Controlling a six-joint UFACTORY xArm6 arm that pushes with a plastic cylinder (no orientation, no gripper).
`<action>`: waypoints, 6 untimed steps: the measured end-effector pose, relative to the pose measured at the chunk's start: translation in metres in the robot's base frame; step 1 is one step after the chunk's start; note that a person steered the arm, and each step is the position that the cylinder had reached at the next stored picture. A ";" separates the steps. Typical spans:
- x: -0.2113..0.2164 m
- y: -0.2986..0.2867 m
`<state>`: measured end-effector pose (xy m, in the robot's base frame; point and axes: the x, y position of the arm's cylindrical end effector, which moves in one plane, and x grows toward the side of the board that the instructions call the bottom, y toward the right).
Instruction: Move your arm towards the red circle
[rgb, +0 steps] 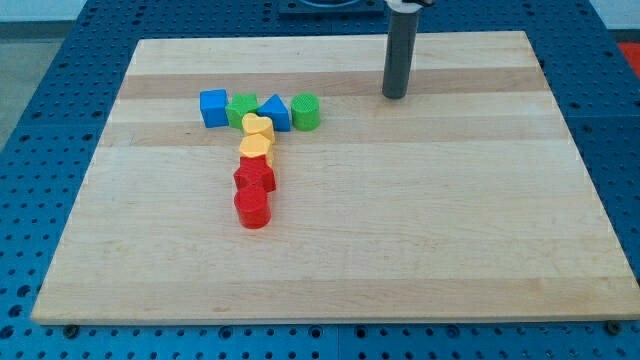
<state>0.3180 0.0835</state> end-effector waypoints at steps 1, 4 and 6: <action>0.000 0.000; 0.140 0.010; 0.254 -0.104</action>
